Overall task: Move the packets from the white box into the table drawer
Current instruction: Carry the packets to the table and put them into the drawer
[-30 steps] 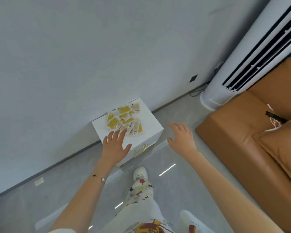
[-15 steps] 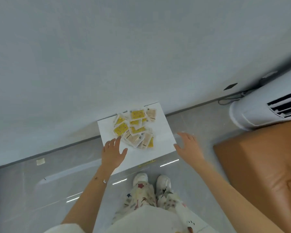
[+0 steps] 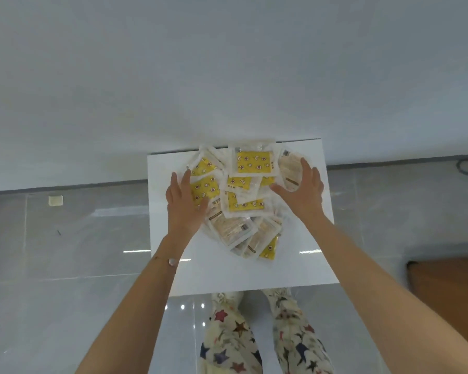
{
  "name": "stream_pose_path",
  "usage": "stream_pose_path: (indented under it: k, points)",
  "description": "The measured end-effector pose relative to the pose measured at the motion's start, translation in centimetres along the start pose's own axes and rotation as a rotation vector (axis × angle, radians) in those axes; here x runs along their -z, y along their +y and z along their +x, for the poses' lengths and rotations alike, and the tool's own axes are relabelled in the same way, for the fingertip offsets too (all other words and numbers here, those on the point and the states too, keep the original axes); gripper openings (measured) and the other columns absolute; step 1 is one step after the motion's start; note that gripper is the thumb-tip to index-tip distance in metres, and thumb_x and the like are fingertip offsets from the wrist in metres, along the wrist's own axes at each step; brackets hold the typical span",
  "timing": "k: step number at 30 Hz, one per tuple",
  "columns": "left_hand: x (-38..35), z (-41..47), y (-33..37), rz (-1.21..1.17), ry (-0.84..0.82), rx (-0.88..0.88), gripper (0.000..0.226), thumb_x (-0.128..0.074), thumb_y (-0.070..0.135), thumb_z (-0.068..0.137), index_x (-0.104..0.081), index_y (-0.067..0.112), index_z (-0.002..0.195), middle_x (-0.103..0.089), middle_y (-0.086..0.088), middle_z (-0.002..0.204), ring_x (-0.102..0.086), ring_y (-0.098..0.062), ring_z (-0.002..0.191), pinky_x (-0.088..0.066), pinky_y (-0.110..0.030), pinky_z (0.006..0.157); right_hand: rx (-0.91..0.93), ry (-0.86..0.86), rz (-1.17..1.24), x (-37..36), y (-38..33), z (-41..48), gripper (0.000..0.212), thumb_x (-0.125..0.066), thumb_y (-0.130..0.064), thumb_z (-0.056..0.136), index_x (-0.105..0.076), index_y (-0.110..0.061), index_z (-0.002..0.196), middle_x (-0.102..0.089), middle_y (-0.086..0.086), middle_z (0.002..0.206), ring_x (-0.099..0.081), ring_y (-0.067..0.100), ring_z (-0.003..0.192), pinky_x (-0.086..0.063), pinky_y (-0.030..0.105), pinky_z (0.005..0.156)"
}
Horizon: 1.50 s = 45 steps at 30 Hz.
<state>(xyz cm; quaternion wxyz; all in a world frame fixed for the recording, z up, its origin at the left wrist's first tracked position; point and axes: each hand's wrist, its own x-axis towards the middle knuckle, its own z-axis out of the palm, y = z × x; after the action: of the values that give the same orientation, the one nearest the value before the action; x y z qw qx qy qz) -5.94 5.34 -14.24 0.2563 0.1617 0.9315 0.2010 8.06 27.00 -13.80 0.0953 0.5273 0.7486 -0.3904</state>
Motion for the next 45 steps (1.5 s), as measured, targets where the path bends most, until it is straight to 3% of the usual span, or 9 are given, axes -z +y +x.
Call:
stream_pose_path:
  k: [6, 11, 16, 19, 25, 28, 32, 39, 45]
  points:
    - [-0.7, 1.3, 0.4, -0.144, 0.092, 0.121, 0.085, -0.074, 0.025, 0.078, -0.027, 0.013, 0.147, -0.038, -0.011, 0.144, -0.031, -0.03, 0.131, -0.025, -0.038, 0.106, 0.058, 0.139, -0.229, -2.7, 1.1, 1.2, 0.1, -0.067, -0.058, 0.078, -0.009, -0.026, 0.153, -0.006, 0.013, 0.159, -0.008, 0.034, 0.145, -0.016, 0.05, 0.115]
    - [-0.2, 0.2, 1.5, -0.215, 0.137, 0.28, 0.077, -0.075, 0.022, 0.076, -0.036, 0.012, 0.141, -0.042, -0.013, 0.134, -0.033, -0.03, 0.126, -0.033, -0.037, 0.099, 0.08, 0.246, -0.118, -1.8, 2.1, 2.2, 0.085, -0.072, -0.041, 0.08, -0.025, -0.025, 0.149, -0.031, 0.007, 0.148, -0.029, 0.03, 0.134, -0.027, 0.044, 0.107]
    - [0.4, -0.5, 0.3, -0.305, 0.163, 0.336, 0.058, -0.079, 0.019, 0.073, -0.047, 0.01, 0.121, -0.051, -0.013, 0.117, -0.048, -0.028, 0.112, -0.045, -0.037, 0.092, 0.122, 0.142, 0.074, -0.3, 2.8, 3.2, 0.065, -0.07, -0.015, 0.083, -0.042, -0.017, 0.142, -0.041, 0.012, 0.132, -0.043, 0.028, 0.12, -0.036, 0.036, 0.105]
    - [0.6, -1.0, -0.7, -0.417, 0.2, 0.324, 0.047, -0.079, 0.017, 0.073, -0.046, 0.016, 0.106, -0.057, -0.008, 0.105, -0.06, -0.024, 0.092, -0.053, -0.034, 0.077, 0.082, 0.101, 0.194, 0.6, 2.7, 3.1, 0.053, -0.062, -0.005, 0.086, -0.049, -0.017, 0.137, -0.042, 0.009, 0.124, -0.048, 0.018, 0.106, -0.045, 0.031, 0.098]
    - [1.1, -2.5, -1.5, -0.623, 0.228, 0.386, 0.04, -0.074, 0.018, 0.082, -0.043, 0.02, 0.107, -0.058, 0.005, 0.098, -0.06, -0.007, 0.083, -0.054, -0.03, 0.074, 0.043, 0.101, 0.367, 0.0, -0.6, 3.2, 0.039, -0.043, -0.026, 0.086, -0.063, -0.016, 0.118, -0.058, -0.004, 0.11, -0.057, 0.012, 0.101, -0.049, 0.03, 0.089]
    - [1.3, -3.0, -2.1, -0.697, 0.232, 0.407, 0.04, -0.07, 0.015, 0.086, -0.042, 0.019, 0.114, -0.059, 0.0, 0.108, -0.062, -0.013, 0.09, -0.055, -0.031, 0.077, 0.004, 0.101, 0.395, -0.6, -3.0, 3.5, 0.05, -0.058, -0.046, 0.079, -0.057, -0.009, 0.114, -0.054, 0.003, 0.109, -0.057, 0.014, 0.087, -0.048, 0.029, 0.073]
    - [1.6, -3.4, -2.8, -0.718, 0.256, 0.397, 0.043, -0.066, 0.012, 0.088, -0.041, 0.015, 0.123, -0.059, -0.001, 0.112, -0.062, -0.013, 0.093, -0.055, -0.03, 0.078, -0.041, 0.058, 0.257, -1.0, -3.9, 3.8, 0.071, -0.08, -0.031, 0.073, -0.04, -0.012, 0.129, -0.04, 0.008, 0.126, -0.053, 0.02, 0.095, -0.052, 0.033, 0.081]
    - [2.3, -4.0, -3.7, -0.732, 0.251, 0.454, 0.045, -0.067, 0.013, 0.087, -0.045, 0.012, 0.127, -0.059, -0.001, 0.112, -0.061, -0.015, 0.095, -0.053, -0.025, 0.074, -0.185, -0.055, 0.464, 1.3, -2.2, 2.9, 0.027, -0.075, -0.012, 0.077, -0.065, -0.014, 0.102, -0.069, 0.007, 0.107, -0.067, 0.028, 0.096, -0.055, 0.043, 0.087]
    - [3.9, -6.0, -3.7, -0.766, 0.339, 0.479, 0.035, -0.066, 0.01, 0.086, -0.05, 0.012, 0.117, -0.059, 0.002, 0.1, -0.06, -0.006, 0.083, -0.051, -0.021, 0.069, -0.178, -0.048, 0.582, 3.7, -0.9, -0.2, 0.022, -0.062, -0.006, 0.087, -0.051, -0.015, 0.103, -0.061, -0.004, 0.093, -0.061, 0.027, 0.097, -0.051, 0.049, 0.09]
